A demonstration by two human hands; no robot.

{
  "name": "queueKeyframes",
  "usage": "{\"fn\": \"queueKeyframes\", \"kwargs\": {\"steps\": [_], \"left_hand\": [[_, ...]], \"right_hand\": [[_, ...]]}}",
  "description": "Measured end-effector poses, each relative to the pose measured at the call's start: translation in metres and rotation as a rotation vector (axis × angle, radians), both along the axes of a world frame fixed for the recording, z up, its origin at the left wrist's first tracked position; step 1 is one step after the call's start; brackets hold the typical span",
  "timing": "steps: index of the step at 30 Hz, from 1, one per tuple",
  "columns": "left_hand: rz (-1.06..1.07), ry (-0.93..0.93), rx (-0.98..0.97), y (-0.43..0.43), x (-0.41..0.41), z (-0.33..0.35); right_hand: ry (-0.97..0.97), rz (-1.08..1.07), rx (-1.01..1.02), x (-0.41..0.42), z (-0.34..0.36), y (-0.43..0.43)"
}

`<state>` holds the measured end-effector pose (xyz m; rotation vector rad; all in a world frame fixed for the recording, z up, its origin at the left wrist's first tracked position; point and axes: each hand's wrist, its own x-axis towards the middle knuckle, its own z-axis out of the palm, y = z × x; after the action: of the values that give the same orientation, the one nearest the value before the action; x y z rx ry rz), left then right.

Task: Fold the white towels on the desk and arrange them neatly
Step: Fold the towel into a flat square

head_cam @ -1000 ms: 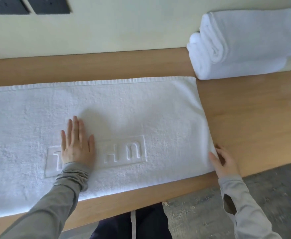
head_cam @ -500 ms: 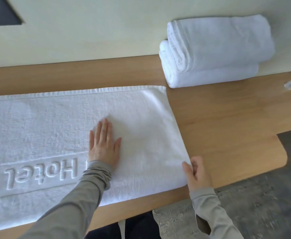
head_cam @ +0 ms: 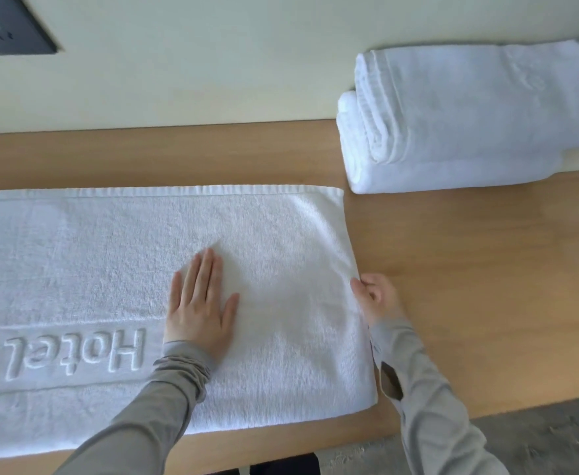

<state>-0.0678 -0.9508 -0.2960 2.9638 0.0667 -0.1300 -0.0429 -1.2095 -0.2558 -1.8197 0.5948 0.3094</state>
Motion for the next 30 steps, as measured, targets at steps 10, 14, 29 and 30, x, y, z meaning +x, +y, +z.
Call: {"fn": "queueKeyframes", "kwargs": {"steps": [10, 14, 29, 30], "left_hand": [[0.002, -0.019, -0.001, -0.001, 0.002, -0.001], [0.005, -0.025, -0.001, 0.0, 0.003, -0.001], [0.005, -0.087, -0.06, 0.003, 0.003, 0.001], [0.007, -0.084, -0.07, 0.004, 0.004, 0.0]], "right_hand": [[0.108, 0.043, 0.02, 0.092, 0.012, 0.042], [-0.455, 0.343, -0.567, 0.066, 0.017, 0.09], [-0.605, 0.807, -0.921, 0.009, 0.028, 0.115], [-0.573, 0.781, -0.925, 0.01, 0.029, 0.106]]}}
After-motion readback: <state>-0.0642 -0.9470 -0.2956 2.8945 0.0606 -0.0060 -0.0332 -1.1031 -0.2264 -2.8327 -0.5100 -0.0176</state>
